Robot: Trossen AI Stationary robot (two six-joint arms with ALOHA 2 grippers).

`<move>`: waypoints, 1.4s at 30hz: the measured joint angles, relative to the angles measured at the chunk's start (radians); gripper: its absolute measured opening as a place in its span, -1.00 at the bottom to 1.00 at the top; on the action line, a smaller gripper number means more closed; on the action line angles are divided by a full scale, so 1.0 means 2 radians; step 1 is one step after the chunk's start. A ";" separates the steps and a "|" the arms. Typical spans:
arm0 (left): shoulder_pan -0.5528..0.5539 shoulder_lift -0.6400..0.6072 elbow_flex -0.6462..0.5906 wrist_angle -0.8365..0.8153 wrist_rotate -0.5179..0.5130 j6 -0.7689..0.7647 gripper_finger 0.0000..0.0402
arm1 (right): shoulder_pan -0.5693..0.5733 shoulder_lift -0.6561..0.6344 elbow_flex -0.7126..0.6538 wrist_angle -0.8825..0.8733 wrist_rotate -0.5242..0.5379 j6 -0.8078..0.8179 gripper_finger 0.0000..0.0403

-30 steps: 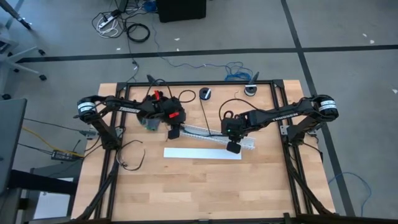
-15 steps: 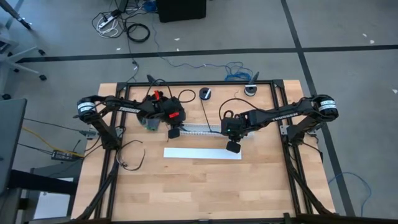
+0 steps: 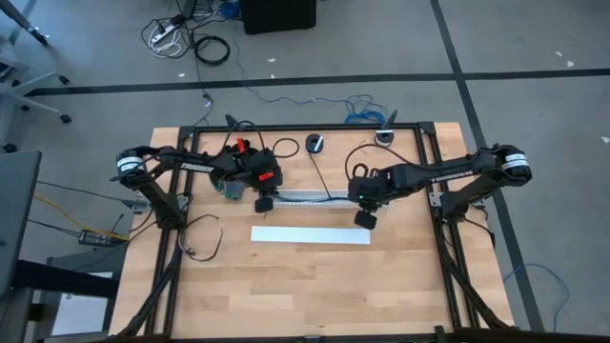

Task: Ziptie cables
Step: Put the ziptied cables into the white cable duct

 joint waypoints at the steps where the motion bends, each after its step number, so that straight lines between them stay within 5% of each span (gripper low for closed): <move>1: 0.000 0.000 0.000 -0.001 0.000 0.000 -1.00 | 0.000 -0.004 0.000 -0.008 0.004 0.005 -0.97; 42: 0.000 0.001 -0.002 -0.023 -0.002 0.014 -1.00 | -0.040 -0.002 -0.033 -0.094 0.019 0.037 -0.88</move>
